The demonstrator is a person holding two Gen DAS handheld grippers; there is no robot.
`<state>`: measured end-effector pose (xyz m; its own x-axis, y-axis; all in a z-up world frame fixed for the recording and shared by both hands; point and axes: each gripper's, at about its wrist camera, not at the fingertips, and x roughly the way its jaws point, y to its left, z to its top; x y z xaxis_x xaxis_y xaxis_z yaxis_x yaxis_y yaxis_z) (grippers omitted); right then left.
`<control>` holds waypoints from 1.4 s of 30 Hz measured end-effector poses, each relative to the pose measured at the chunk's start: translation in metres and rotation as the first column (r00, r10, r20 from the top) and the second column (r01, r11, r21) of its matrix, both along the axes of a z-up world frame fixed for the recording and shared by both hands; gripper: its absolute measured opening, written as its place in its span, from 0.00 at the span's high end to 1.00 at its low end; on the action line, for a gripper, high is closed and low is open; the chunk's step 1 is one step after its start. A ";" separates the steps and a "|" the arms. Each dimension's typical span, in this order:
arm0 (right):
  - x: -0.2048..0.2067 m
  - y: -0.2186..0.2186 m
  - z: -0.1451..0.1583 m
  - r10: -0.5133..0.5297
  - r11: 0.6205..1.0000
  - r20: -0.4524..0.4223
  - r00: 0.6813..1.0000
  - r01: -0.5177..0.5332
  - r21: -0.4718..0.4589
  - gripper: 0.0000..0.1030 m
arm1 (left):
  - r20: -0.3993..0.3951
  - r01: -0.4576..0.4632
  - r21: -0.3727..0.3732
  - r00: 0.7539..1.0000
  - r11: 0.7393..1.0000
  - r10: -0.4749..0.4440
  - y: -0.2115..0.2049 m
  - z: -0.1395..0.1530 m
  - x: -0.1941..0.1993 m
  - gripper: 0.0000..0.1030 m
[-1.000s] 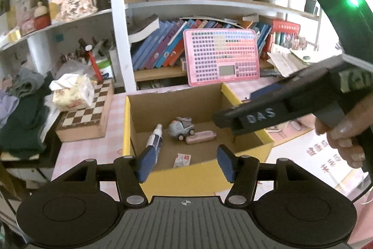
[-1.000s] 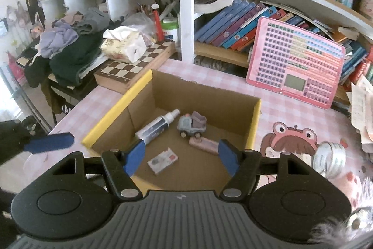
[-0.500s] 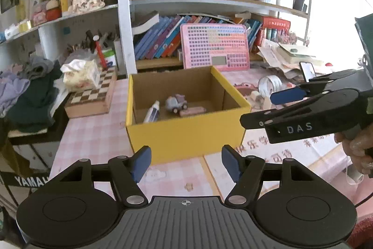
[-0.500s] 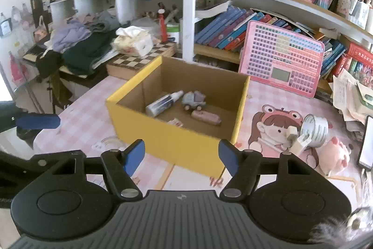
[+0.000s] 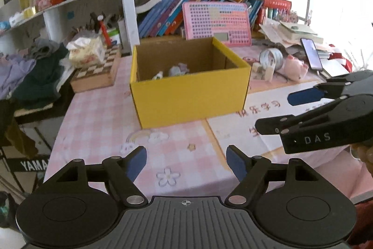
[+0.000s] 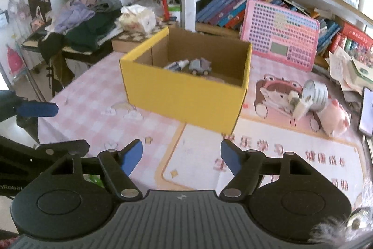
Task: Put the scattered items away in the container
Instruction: 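Withdraw both open grippers up and away from the box, then move both grippers toward the plush pig and white charger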
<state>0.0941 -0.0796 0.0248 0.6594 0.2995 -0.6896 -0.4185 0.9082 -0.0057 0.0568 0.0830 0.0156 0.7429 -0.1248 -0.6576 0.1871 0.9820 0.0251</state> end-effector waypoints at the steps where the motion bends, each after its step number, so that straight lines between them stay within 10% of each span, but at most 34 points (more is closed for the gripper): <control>1: -0.003 0.000 -0.003 -0.009 1.000 -0.004 1.000 0.009 -0.003 0.28 | -0.005 -0.003 -0.003 1.000 1.000 0.003 0.001 -0.002 -0.001 0.24; 42: -0.047 -0.070 -0.039 -0.336 0.941 -0.092 0.937 0.332 -0.062 0.17 | -0.124 0.202 -0.063 0.970 0.977 -0.209 -0.065 -0.040 0.009 0.19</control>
<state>0.0470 -0.1493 -0.0144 0.6430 0.0414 -0.7648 -0.0917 0.9955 -0.0232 0.0658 0.0184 -0.0246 0.6072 -0.3009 -0.7354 0.3835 0.9216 -0.0604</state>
